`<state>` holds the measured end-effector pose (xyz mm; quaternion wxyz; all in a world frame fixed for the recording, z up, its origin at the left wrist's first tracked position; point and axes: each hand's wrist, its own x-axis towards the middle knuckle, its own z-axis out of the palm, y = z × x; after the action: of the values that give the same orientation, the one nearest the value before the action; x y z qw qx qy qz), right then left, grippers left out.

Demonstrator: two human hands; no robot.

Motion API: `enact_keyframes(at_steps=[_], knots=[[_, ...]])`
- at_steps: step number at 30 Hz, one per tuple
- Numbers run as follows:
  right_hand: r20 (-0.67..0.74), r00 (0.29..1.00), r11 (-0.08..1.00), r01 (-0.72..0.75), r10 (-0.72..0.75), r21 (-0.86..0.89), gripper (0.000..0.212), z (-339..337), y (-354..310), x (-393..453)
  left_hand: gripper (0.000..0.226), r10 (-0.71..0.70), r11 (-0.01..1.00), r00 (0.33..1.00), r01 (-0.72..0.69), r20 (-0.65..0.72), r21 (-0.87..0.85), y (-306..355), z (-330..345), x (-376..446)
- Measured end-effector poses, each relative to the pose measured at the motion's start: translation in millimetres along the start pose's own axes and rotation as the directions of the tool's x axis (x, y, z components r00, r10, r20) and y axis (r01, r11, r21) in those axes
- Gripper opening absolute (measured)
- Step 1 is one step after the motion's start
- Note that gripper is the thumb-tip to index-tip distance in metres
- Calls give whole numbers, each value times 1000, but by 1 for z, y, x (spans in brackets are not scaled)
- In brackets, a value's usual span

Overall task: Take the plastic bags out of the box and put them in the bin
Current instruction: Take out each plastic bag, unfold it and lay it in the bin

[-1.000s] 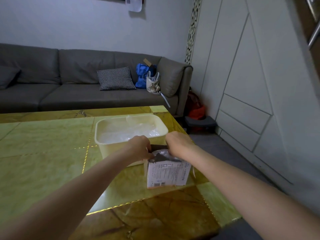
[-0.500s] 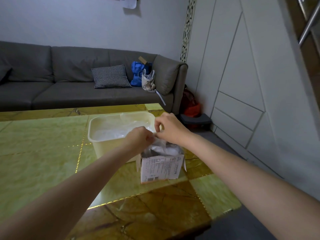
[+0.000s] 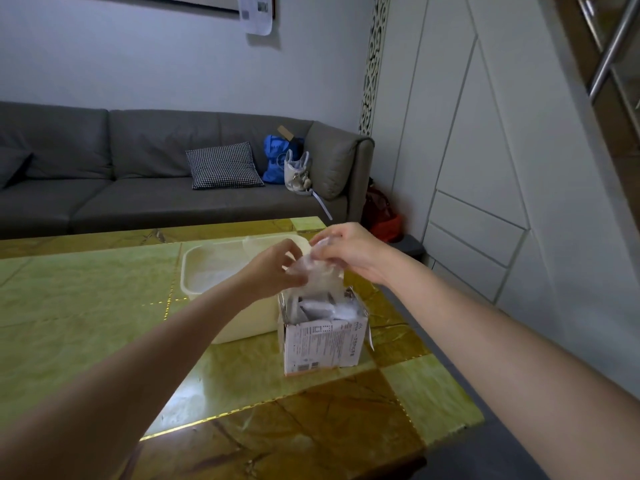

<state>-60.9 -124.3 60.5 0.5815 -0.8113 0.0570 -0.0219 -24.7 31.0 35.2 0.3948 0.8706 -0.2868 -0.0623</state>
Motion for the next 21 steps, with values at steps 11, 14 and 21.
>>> enact_keyframes(at_steps=[11, 14, 21], knots=[[-262, 945, 964, 234, -195, 124, 45, -14, -6, -3, 49, -162, 751, 971, 238, 177, -615, -20, -34, -13], [-168, 967, 981, 193, -190, 0, 57, -6, 4, -7, 53, -132, 640, 989, 130, 58, -757, -23, -36, -9], [134, 978, 849, -207, 161, 486, 74, -2, 15, -11, 10, -162, 658, 982, 31, -101, -752, -11, -34, -3]])
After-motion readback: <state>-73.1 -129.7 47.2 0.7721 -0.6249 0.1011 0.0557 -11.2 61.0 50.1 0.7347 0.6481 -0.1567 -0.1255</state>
